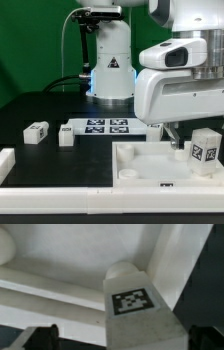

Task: Assemble one leg

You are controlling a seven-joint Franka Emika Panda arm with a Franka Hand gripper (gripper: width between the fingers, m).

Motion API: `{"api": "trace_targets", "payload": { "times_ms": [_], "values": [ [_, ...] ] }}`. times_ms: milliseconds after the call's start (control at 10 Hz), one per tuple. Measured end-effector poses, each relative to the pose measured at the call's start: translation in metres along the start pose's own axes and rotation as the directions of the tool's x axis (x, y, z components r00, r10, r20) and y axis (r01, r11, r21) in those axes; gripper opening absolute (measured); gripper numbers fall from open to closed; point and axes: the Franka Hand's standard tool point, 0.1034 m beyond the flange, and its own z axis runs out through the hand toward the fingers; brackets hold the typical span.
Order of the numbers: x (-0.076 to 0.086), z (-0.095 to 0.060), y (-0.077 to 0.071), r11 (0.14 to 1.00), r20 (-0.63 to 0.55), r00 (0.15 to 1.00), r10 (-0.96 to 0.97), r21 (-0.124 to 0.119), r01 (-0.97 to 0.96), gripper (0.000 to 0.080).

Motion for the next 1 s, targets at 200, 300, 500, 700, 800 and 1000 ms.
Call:
{"api": "trace_targets", "payload": {
  "times_ms": [200,300,500,700,800,1000],
  "values": [
    [-0.0002,0.0001,0.0,1.0,0.0,1.0,0.003,0.0,-0.003,0.0359],
    [-0.0002,0.0002,0.0,1.0,0.0,1.0,0.003,0.0,-0.003,0.0359],
    [-0.0005,0.0004,0.0,0.999,0.001,0.999,0.048,0.001,-0.048,0.0291],
    [-0.0006,0.0005,-0.0002,0.998,-0.001,0.998,0.068,0.002,-0.068,0.0291],
    [-0.0014,0.0015,-0.0027,0.959,-0.018,0.959,0.284,0.01,-0.284,0.0291],
    [-0.0039,0.002,-0.0033,0.848,-0.028,0.848,0.529,0.005,-0.529,0.0291]
  ]
}}
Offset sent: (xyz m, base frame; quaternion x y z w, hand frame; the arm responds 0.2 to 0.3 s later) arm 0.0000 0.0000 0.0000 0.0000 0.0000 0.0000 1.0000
